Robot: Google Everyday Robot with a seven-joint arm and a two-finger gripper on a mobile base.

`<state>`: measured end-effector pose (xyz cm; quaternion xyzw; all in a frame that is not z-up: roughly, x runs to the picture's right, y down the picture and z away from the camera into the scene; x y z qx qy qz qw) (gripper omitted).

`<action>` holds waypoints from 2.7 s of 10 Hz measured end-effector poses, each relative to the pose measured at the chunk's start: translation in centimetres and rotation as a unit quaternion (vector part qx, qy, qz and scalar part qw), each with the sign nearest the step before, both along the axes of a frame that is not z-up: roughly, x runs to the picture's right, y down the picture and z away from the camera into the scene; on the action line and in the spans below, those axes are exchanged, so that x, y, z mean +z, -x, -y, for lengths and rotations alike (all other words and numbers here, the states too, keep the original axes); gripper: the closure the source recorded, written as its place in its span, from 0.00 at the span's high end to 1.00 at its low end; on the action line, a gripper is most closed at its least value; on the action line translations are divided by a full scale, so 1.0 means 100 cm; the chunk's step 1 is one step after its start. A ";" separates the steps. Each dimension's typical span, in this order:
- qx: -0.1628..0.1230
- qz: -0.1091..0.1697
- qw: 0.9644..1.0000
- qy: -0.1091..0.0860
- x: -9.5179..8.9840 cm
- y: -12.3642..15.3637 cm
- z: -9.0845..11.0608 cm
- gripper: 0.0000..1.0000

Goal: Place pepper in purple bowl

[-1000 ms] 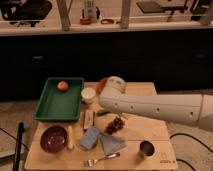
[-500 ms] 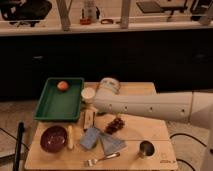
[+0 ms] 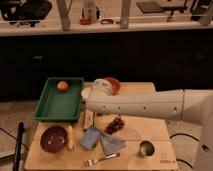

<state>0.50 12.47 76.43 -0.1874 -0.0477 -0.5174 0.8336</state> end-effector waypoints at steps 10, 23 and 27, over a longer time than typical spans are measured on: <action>0.142 0.004 0.988 0.064 0.039 -0.010 0.015 0.80; 0.268 0.009 0.956 0.117 0.088 -0.009 0.010 0.80; 0.308 -0.014 0.941 0.137 0.115 -0.008 0.003 0.69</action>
